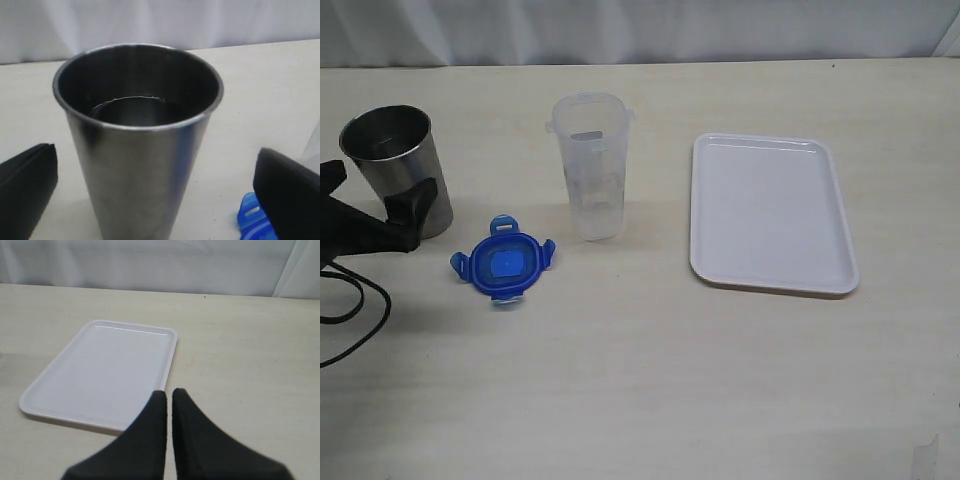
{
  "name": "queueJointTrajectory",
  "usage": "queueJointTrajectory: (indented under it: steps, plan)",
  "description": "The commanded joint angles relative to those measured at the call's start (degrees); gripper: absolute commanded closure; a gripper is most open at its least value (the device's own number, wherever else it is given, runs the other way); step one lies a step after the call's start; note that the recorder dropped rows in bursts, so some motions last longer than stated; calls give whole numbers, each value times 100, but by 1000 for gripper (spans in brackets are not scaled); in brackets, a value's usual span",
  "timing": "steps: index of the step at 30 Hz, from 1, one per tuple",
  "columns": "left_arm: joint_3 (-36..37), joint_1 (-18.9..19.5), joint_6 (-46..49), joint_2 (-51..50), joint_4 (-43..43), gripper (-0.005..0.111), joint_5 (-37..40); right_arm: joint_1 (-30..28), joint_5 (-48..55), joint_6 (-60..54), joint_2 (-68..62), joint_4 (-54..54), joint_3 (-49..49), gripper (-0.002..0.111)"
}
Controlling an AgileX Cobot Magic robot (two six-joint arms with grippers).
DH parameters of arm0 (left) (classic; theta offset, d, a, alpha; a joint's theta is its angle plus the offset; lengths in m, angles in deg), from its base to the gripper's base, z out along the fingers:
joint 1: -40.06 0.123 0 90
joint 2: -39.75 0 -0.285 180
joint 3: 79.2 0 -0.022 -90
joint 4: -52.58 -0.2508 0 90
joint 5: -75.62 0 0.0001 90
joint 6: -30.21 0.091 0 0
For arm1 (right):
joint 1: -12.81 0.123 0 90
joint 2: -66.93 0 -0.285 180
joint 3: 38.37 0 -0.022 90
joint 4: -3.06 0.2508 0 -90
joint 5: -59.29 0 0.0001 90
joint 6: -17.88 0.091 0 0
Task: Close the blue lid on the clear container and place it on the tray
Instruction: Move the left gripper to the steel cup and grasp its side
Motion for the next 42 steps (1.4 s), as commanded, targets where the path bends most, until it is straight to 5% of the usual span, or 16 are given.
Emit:
queueJointTrajectory:
  steps: [1, 42]
  plan:
    - [-274, -48, 35, -250, -67, 4, -88, -18, -8, 24, 24, -39, 9, 104]
    - [-1220, -48, 114, -916, 1, 4, -88, -18, -8, 24, 24, -39, 9, 104]
